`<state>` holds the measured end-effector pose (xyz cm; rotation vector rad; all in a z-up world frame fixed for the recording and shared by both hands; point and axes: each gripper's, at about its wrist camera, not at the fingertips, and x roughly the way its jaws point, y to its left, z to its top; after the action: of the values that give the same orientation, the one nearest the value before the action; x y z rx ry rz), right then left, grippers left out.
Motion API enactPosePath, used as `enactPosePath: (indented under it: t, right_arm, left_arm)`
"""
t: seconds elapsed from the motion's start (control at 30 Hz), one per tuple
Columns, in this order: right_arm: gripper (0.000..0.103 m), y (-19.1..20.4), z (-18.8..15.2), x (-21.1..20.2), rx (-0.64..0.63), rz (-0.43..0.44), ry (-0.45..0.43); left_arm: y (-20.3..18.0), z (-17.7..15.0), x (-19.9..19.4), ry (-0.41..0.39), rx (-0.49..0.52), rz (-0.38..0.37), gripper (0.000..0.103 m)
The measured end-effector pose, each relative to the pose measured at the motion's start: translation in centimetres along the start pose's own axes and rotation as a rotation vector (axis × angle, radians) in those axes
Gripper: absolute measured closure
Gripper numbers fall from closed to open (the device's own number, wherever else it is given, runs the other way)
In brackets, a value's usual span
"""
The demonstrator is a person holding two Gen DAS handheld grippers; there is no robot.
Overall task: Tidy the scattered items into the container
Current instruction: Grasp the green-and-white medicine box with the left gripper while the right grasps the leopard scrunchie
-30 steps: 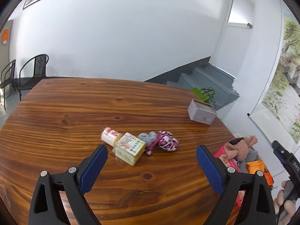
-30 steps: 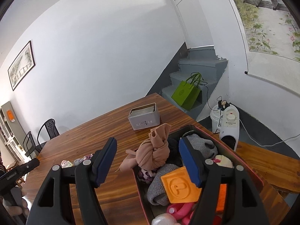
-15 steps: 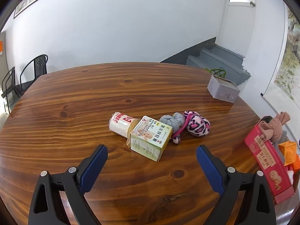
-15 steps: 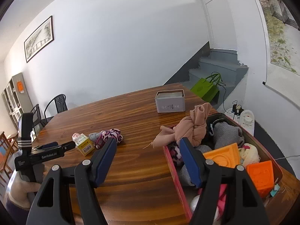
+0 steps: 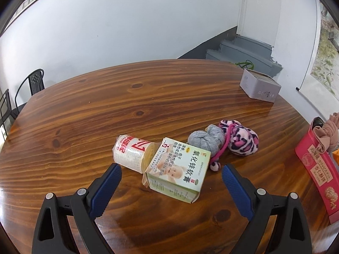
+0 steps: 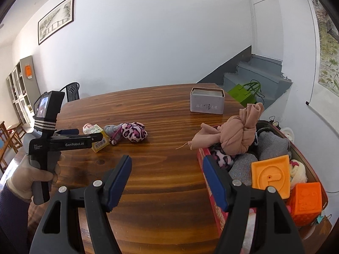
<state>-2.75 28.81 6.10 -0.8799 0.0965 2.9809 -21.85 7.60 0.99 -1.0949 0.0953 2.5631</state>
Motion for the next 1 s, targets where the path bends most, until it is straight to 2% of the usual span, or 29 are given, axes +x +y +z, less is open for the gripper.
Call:
enactPosePath:
  t: [0.17,0.23,0.27,0.43,0.67,0.77,1.0]
  right_arm:
    - [0.030,0.4,-0.4,0.6,-0.020,0.003,0.021]
    - [0.030,0.3,-0.5,0.8,-0.019,0.005,0.030]
    - [0.030,0.3,-0.5,0.9,-0.016,0.005,0.034]
    - [0.030,0.3,-0.6,0.8,-0.008,0.000,0.031]
    - [0.030,1.9,-0.2,1.3,-0.043,0.022,0.033]
    - [0.030,3.0,0.4,3.1,-0.062,0.039,0.063]
    - [0.030,4.4,2.7,10.3,0.005,0.095,0.171]
  left_arm:
    - [-0.2,0.3,1.0,0.023,0.008,-0.029,0.006]
    - [-0.3,0.2,1.4,0.043,-0.007,-0.055,0.022]
    - [-0.5,0.0,1.6,0.062,-0.011,-0.066,0.045]
    - [-0.5,-0.4,0.6,0.048,-0.025,-0.079,0.045]
    - [1.1,0.6,-3.4,-0.035,-0.092,-0.089,0.045]
    - [2.1,0.9,-4.7,-0.063,-0.124,-0.090,0.045]
    - [4.2,1.6,-6.5,-0.108,-0.194,-0.104,0.045]
